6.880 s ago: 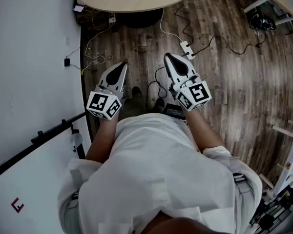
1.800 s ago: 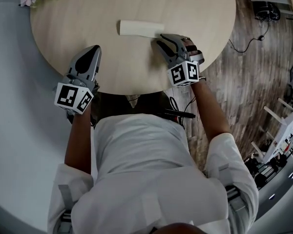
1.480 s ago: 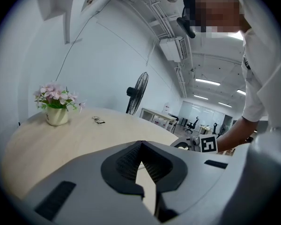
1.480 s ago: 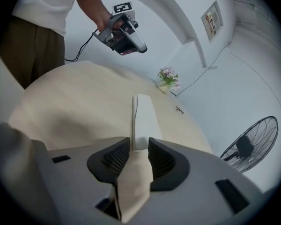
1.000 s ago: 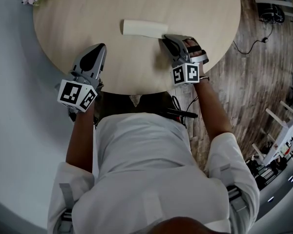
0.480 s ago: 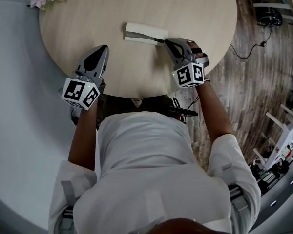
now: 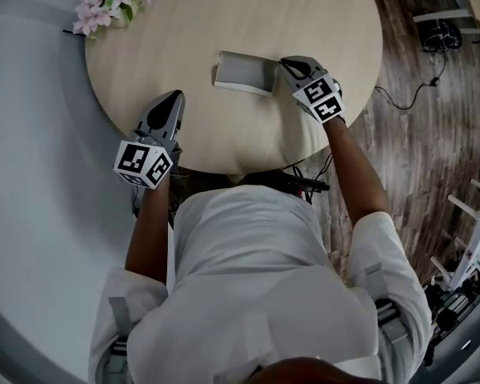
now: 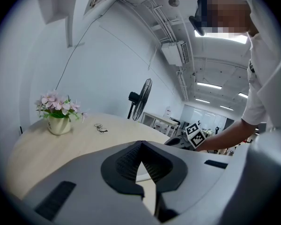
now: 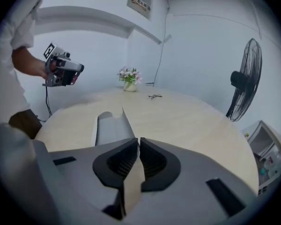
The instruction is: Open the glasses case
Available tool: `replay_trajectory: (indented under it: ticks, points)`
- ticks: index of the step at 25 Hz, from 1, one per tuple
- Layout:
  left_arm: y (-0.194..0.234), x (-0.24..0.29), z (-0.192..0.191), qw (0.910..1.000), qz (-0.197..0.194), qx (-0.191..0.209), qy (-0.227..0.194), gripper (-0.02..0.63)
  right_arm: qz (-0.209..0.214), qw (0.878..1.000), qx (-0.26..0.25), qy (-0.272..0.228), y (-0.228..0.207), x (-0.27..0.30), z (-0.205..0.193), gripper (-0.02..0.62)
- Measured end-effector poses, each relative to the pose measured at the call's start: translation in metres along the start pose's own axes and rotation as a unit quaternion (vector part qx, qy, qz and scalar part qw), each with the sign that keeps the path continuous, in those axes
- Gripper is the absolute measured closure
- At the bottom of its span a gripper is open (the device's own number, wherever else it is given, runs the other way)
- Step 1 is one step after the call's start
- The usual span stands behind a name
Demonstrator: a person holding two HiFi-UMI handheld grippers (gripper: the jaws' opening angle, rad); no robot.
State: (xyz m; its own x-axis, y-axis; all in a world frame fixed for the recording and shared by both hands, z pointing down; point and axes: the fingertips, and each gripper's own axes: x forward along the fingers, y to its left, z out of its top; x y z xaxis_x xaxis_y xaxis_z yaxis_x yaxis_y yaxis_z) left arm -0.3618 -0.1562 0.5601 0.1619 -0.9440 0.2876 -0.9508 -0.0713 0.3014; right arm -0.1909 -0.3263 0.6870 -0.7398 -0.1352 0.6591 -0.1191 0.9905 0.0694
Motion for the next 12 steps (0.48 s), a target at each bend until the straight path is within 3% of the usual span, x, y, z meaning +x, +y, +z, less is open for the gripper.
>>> replay_trajectory:
  ticks: [4,10,12]
  points:
    - [0.004,-0.003,0.003,1.0000,-0.002,0.000,-0.004,0.594,0.016,0.999,0.046,0.001,-0.012,0.010,0.002,0.561]
    - [0.002,-0.001,0.006,0.9997,-0.023,0.003,-0.001,0.594,0.012,0.998,0.060,0.005,-0.014,0.010,0.000,0.556]
    - [0.001,0.002,0.010,0.9994,-0.033,0.005,-0.005,0.594,-0.004,0.998,0.066,-0.002,-0.020,0.001,0.002,0.491]
